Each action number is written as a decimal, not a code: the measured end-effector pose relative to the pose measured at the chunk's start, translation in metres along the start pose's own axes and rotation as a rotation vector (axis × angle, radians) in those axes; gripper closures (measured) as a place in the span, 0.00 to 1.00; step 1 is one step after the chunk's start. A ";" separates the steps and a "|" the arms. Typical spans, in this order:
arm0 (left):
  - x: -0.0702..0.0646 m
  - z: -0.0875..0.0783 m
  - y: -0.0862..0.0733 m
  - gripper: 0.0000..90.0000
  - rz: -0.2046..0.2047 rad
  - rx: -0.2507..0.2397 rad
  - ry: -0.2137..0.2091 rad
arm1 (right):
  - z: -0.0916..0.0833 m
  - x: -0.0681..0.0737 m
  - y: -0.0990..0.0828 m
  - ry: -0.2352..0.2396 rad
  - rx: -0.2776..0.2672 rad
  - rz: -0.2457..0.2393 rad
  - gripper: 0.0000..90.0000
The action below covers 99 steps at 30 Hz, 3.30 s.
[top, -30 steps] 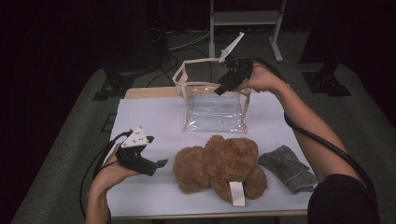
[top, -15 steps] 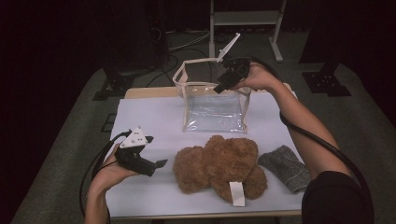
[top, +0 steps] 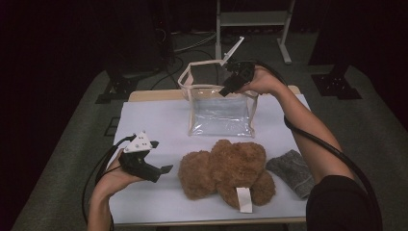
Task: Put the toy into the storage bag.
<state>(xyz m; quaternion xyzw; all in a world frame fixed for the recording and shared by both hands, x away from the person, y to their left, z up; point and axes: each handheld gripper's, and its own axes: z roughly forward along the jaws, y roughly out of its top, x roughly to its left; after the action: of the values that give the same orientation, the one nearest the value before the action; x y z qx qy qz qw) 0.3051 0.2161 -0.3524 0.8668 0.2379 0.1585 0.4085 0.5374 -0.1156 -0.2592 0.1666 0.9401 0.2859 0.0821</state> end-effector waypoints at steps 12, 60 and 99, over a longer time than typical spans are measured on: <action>0.000 -0.001 0.000 0.06 0.000 0.003 0.002 | 0.008 0.000 0.001 -0.011 0.028 0.005 0.65; 0.000 0.000 -0.002 0.06 -0.004 0.024 -0.008 | -0.002 0.025 -0.007 0.045 0.064 -0.036 0.97; -0.003 0.006 -0.002 0.06 -0.001 0.043 -0.023 | -0.035 0.093 -0.052 0.092 0.040 -0.089 0.97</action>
<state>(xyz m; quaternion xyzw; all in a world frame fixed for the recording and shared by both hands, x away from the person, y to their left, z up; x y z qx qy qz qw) 0.3047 0.2112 -0.3582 0.8770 0.2371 0.1431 0.3928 0.4286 -0.1410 -0.2653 0.1131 0.9549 0.2704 0.0481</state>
